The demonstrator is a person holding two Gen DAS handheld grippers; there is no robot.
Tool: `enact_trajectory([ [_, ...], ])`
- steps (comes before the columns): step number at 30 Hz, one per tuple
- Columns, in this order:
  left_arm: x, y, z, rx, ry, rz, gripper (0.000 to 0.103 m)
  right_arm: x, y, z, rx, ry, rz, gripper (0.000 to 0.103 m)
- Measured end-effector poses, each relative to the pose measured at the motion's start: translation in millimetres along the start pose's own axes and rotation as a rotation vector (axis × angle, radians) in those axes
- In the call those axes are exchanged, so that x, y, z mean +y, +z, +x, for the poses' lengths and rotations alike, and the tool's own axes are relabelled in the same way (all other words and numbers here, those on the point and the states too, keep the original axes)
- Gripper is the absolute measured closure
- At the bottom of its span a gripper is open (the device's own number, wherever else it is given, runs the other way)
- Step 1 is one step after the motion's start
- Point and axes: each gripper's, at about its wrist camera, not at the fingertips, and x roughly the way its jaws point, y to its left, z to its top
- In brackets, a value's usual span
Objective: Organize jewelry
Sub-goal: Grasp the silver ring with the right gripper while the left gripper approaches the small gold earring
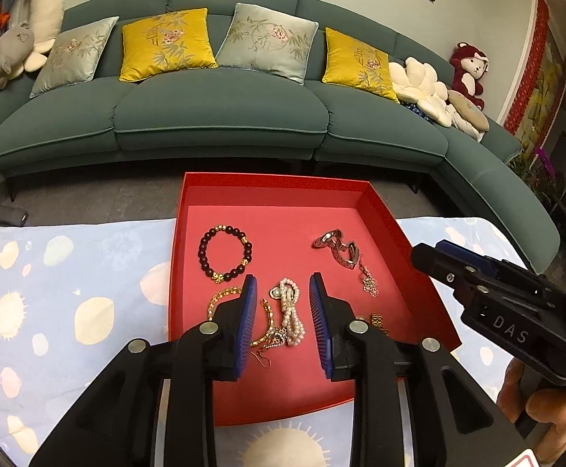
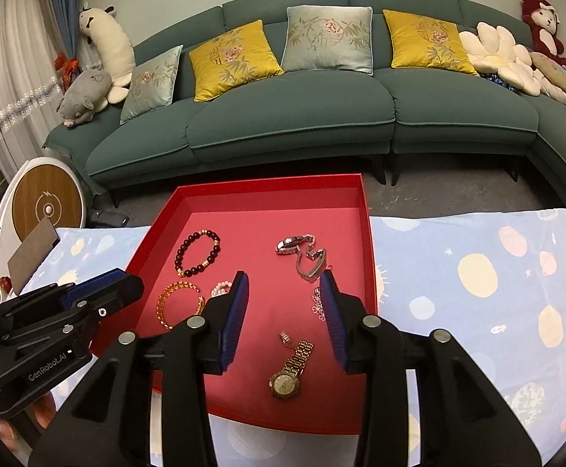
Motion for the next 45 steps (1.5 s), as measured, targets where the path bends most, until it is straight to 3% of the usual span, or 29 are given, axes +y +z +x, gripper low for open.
enact_trajectory([
  [5,-1,12,-26,-0.044,-0.022,-0.021,0.071,0,13,-35,-0.071,0.013,0.013,0.065],
  [7,-5,15,-41,-0.063,-0.022,-0.01,0.071,0,16,-53,-0.099,0.017,0.02,0.058],
  [10,-15,14,-67,-0.082,-0.013,0.034,0.07,-2,15,-83,-0.133,0.024,0.038,0.057],
  [12,-21,8,-84,-0.101,0.0,0.061,0.062,-3,12,-100,-0.146,0.028,0.057,0.057],
  [15,-27,-3,-106,-0.11,0.022,0.075,0.059,-4,-5,-128,-0.174,0.01,0.063,0.057],
  [20,-25,-37,-135,-0.11,0.022,0.039,0.055,-16,-47,-158,-0.121,-0.01,0.071,0.057],
  [26,-22,-82,-153,-0.081,0.094,0.057,0.055,-20,-83,-186,-0.108,-0.054,0.025,0.057],
  [34,-9,-137,-138,0.013,0.105,0.012,0.055,-21,-127,-169,0.005,-0.064,-0.022,0.057],
  [45,0,-168,-101,0.085,0.124,0.02,0.055,-15,-165,-120,0.14,-0.093,-0.078,0.057],
])
